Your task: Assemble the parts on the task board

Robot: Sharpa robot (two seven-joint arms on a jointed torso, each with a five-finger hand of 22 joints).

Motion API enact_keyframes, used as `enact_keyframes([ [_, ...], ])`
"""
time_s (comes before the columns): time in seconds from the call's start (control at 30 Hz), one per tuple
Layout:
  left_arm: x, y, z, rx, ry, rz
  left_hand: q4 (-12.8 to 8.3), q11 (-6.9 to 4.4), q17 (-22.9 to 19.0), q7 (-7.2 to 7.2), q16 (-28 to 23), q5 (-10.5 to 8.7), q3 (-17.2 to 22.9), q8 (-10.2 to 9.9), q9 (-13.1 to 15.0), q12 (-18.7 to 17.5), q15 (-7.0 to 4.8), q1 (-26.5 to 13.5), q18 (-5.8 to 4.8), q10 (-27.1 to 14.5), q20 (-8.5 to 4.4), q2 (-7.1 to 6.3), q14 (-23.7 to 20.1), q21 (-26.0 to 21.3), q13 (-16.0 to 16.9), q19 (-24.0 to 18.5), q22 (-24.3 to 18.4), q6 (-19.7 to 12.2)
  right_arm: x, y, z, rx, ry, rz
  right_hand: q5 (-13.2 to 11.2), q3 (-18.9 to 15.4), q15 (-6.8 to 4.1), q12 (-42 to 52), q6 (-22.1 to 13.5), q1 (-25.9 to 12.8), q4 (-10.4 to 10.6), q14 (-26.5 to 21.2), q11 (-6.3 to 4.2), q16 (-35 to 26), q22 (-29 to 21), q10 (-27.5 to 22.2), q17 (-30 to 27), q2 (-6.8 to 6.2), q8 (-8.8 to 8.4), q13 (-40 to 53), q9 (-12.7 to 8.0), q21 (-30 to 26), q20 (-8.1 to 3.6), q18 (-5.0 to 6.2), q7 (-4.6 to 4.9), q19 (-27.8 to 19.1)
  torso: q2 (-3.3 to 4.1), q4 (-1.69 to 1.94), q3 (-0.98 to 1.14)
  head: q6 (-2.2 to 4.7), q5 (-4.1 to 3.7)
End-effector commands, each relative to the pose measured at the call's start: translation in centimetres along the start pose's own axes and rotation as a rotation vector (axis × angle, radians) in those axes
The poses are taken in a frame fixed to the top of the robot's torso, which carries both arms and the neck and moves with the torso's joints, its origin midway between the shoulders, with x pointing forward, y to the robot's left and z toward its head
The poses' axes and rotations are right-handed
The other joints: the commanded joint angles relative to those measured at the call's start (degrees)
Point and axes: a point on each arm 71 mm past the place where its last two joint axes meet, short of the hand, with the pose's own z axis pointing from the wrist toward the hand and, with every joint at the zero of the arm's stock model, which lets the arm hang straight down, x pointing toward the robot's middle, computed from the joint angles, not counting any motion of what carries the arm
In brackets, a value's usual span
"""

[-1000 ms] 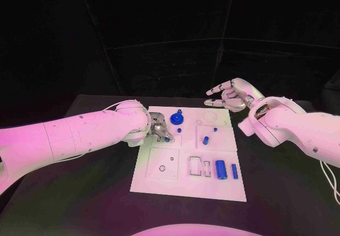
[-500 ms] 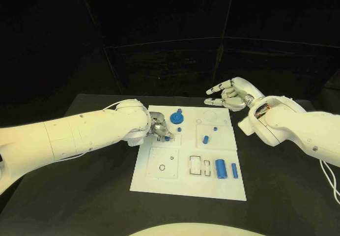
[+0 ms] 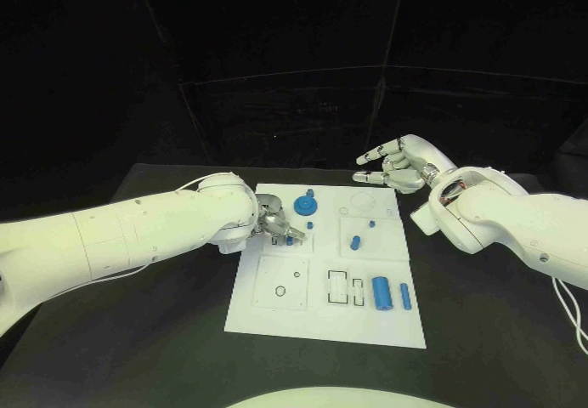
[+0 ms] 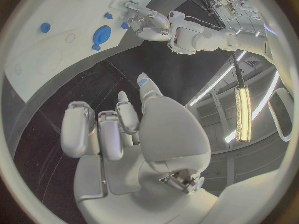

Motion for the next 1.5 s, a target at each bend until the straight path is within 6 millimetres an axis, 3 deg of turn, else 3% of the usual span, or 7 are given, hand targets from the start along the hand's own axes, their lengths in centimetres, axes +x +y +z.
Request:
enact_keyframes([
  [0.03,-0.4,0.1,-0.3,0.006,-0.026,-0.041,0.7,-0.18,15.1,-0.02,0.2,-0.35,-2.2,-0.4,0.1,-0.4,-0.34,0.5,-0.60,-0.4,-0.42,-0.58,6.1,-0.5,-0.5,0.2,-0.2,0.1,-0.1,0.1,0.0,-0.006,0.002,0.004,0.4,-0.3,-0.43,-0.3,0.2,-0.3,0.1,3.6,-0.09,-0.3,0.0,-0.4,3.8,0.36,0.35,0.0,-0.1,-0.2,-0.24,-0.73,0.01,-0.1,-0.01,0.00,-0.02,0.13,-0.07],
  [0.2,-1.2,0.3,-0.9,0.013,-0.052,-0.071,2.7,0.04,15.1,0.30,0.2,-0.39,-5.9,-1.0,0.1,-1.3,-0.20,0.9,-0.40,-1.1,-0.43,-1.14,6.1,-1.3,-1.5,-0.2,-1.2,-1.1,-0.2,-0.1,0.1,-0.003,-0.004,0.005,0.4,-0.3,-0.43,-0.3,0.2,-0.3,0.1,3.6,-0.09,-0.3,-0.1,-0.5,3.8,0.36,0.34,-0.1,-0.1,-0.2,-0.24,-0.72,0.01,-0.1,-0.05,-0.05,0.03,0.29,-0.02],
  [0.47,-3.8,0.1,-2.6,0.036,-0.017,-0.042,1.9,1.24,15.1,1.82,0.2,-0.41,-8.5,-3.9,-1.3,-4.2,0.80,8.1,0.29,-3.4,0.32,1.23,6.1,-3.9,-4.9,-1.7,-4.6,-4.1,-0.6,-0.4,0.1,0.003,-0.019,0.008,0.4,-0.3,-0.43,-0.3,0.2,-0.3,0.1,3.6,-0.09,-0.3,-0.1,-0.4,3.8,0.36,0.34,0.0,-0.1,-0.2,-0.24,-0.72,0.01,-0.1,0.09,0.01,-0.05,0.72,-0.11],
  [0.57,-5.3,0.4,-3.0,0.023,-0.012,-0.021,1.4,1.66,15.1,2.26,0.2,-0.28,-9.1,-4.9,-2.3,-4.5,1.18,10.2,0.44,-3.8,0.69,2.50,6.1,-4.5,-5.3,-2.0,-5.2,-4.4,-0.7,-0.5,0.1,0.004,-0.026,0.009,0.7,-0.3,-0.45,-0.3,0.2,-0.1,0.1,3.6,-0.12,-0.3,0.0,-0.4,3.8,0.52,0.34,0.0,-0.1,-0.2,-0.26,-0.74,-0.01,-0.1,-0.02,0.07,0.08,0.75,0.12],
  [0.63,-6.2,0.7,-3.0,0.011,-0.016,-0.017,1.9,1.83,15.1,2.41,0.2,-0.35,-10.2,-5.4,-2.8,-4.7,1.27,9.9,0.50,-4.1,0.89,2.40,6.1,-4.7,-5.6,-2.1,-5.5,-4.4,-0.7,-0.6,0.1,0.005,-0.028,0.009,0.7,-0.3,-0.45,-0.3,0.2,-0.1,0.1,3.6,-0.12,-0.3,0.0,-0.4,3.8,0.52,0.34,0.0,-0.1,-0.2,-0.26,-0.74,-0.01,-0.1,0.01,0.07,0.11,0.79,0.22],
  [1.0,-8.9,2.0,-1.4,-0.077,-0.002,0.008,3.2,2.13,15.1,2.75,0.2,-0.35,-13.8,-7.1,-4.6,-4.6,1.54,11.6,0.56,-4.3,1.20,3.36,6.1,-5.0,-5.6,-2.1,-5.6,-4.2,-0.6,-0.4,0.3,-0.001,-0.035,0.012,1.2,-0.2,-0.49,-0.3,0.3,0.2,-0.1,3.6,-0.16,-0.3,0.0,-0.4,3.8,0.75,0.36,0.0,-0.1,-0.2,-0.29,-0.73,-0.03,-0.1,0.12,-0.02,-0.02,0.63,0.54],
  [1.5,-9.3,1.9,1.1,-0.139,-0.034,0.009,4.3,2.22,15.1,2.85,0.2,-0.37,-16.7,-7.8,-5.8,-4.1,1.66,11.9,0.53,-4.2,1.34,3.70,6.1,-4.9,-5.3,-1.9,-5.3,-3.6,-0.5,-0.2,0.3,-0.009,-0.037,0.016,1.7,-0.2,-0.51,-0.3,0.3,0.3,-0.2,3.6,-0.17,-0.4,0.0,-0.5,3.8,0.85,0.35,-0.1,-0.1,-0.2,-0.31,-0.74,-0.03,-0.1,0.00,-0.01,0.10,0.20,0.67],
])
